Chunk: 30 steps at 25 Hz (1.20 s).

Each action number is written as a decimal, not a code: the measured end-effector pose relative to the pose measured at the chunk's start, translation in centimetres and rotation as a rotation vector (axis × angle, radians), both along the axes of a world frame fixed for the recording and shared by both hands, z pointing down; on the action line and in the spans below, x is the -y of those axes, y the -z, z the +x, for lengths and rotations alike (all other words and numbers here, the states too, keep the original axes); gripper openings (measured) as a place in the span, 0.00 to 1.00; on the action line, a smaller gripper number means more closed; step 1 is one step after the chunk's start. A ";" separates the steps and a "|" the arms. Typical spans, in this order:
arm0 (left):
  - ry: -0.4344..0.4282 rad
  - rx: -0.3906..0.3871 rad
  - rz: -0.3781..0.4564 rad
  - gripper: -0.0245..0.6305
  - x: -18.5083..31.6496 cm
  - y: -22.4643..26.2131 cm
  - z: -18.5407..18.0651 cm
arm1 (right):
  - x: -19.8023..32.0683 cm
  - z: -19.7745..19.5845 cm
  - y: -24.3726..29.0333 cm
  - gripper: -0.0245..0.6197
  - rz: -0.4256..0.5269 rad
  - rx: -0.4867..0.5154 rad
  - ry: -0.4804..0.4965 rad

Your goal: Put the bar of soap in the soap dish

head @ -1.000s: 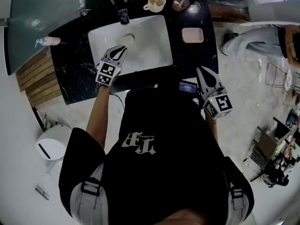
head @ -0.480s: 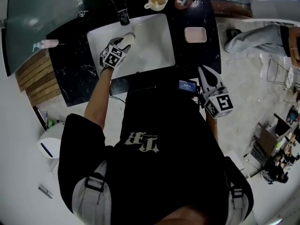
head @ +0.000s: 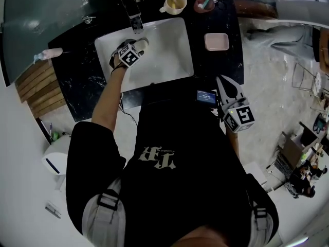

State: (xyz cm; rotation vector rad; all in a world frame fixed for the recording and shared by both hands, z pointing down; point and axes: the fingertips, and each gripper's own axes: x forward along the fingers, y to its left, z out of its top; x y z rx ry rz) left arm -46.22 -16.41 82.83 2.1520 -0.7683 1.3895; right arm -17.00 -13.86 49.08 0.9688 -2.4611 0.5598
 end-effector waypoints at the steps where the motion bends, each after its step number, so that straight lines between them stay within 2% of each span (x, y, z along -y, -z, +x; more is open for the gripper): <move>1: -0.026 0.013 -0.017 0.45 -0.1 -0.4 0.0 | 0.1 -0.1 -0.1 0.05 -0.003 -0.009 0.001; 8: -0.108 0.078 -0.085 0.45 0.0 -2.7 0.1 | 1.0 0.0 -1.2 0.05 -0.022 -0.033 -0.004; 15: -0.133 0.059 -0.155 0.45 0.0 -3.3 0.4 | 1.1 0.4 -2.0 0.05 -0.043 -0.040 -0.036; 24: -0.156 0.196 -0.299 0.45 -0.1 -3.5 0.6 | 0.7 0.1 -2.0 0.05 -0.045 -0.028 -0.042; 27: -0.153 0.181 -0.287 0.45 -0.1 -3.5 0.5 | 0.6 0.3 -1.8 0.05 -0.034 -0.033 -0.045; 30: -0.106 0.154 -0.257 0.45 0.0 -3.2 0.3 | 0.6 1.1 -1.5 0.05 -0.020 -0.043 -0.054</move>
